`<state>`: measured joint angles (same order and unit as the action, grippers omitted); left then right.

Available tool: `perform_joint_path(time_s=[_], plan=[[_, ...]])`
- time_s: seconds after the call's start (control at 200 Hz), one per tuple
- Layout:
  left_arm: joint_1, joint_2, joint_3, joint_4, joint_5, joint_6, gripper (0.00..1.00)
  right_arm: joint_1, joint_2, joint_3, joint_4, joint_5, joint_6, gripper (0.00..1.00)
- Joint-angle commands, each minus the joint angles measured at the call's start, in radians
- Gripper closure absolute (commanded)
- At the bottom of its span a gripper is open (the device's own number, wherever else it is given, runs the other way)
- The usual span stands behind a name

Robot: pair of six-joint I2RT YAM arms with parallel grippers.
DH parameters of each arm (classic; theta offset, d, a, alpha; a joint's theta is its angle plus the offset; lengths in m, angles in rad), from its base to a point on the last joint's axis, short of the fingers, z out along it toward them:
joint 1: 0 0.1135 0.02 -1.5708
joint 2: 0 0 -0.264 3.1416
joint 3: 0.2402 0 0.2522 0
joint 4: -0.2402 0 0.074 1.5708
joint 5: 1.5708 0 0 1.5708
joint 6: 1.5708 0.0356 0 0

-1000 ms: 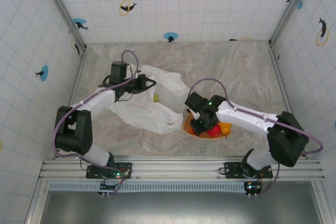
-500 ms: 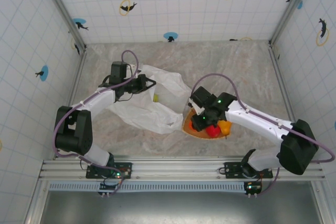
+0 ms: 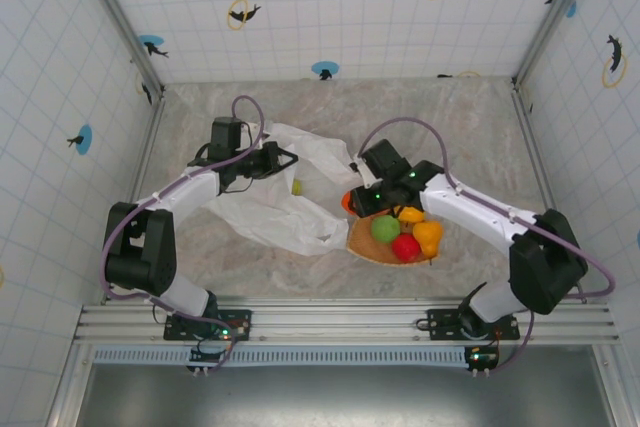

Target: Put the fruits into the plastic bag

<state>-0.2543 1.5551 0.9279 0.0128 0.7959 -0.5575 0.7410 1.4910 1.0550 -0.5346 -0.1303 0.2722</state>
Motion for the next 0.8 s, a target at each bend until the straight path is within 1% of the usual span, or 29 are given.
perform_joint_path(time_s=[0.0, 0.12, 0.21, 0.415, 0.561, 0.721, 0.796], plan=[[0.004, -0.008, -0.003, 0.01, 0.024, -0.005, 1.0, 0.021, 0.039, 0.025, 0.097, -0.078, 0.005, 0.51], [0.004, -0.011, -0.007, 0.016, 0.034, -0.007, 1.0, 0.047, 0.082, 0.02, 0.178, -0.112, 0.021, 0.51], [0.003, -0.013, -0.006, 0.021, 0.041, -0.012, 1.0, 0.059, 0.122, 0.024, 0.253, -0.116, 0.033, 0.51], [0.003, -0.014, -0.003, 0.039, 0.083, -0.037, 1.0, 0.085, 0.215, 0.022, 0.487, -0.123, 0.078, 0.51], [0.004, -0.02, -0.003, 0.051, 0.092, -0.048, 1.0, 0.116, 0.257, 0.006, 0.619, -0.074, 0.129, 0.51], [0.003, -0.028, -0.007, 0.049, 0.082, -0.048, 1.0, 0.133, 0.284, -0.063, 0.825, -0.027, 0.264, 0.5], [0.004, -0.029, -0.006, 0.046, 0.073, -0.046, 1.0, 0.147, 0.294, -0.087, 0.889, 0.012, 0.319, 0.5]])
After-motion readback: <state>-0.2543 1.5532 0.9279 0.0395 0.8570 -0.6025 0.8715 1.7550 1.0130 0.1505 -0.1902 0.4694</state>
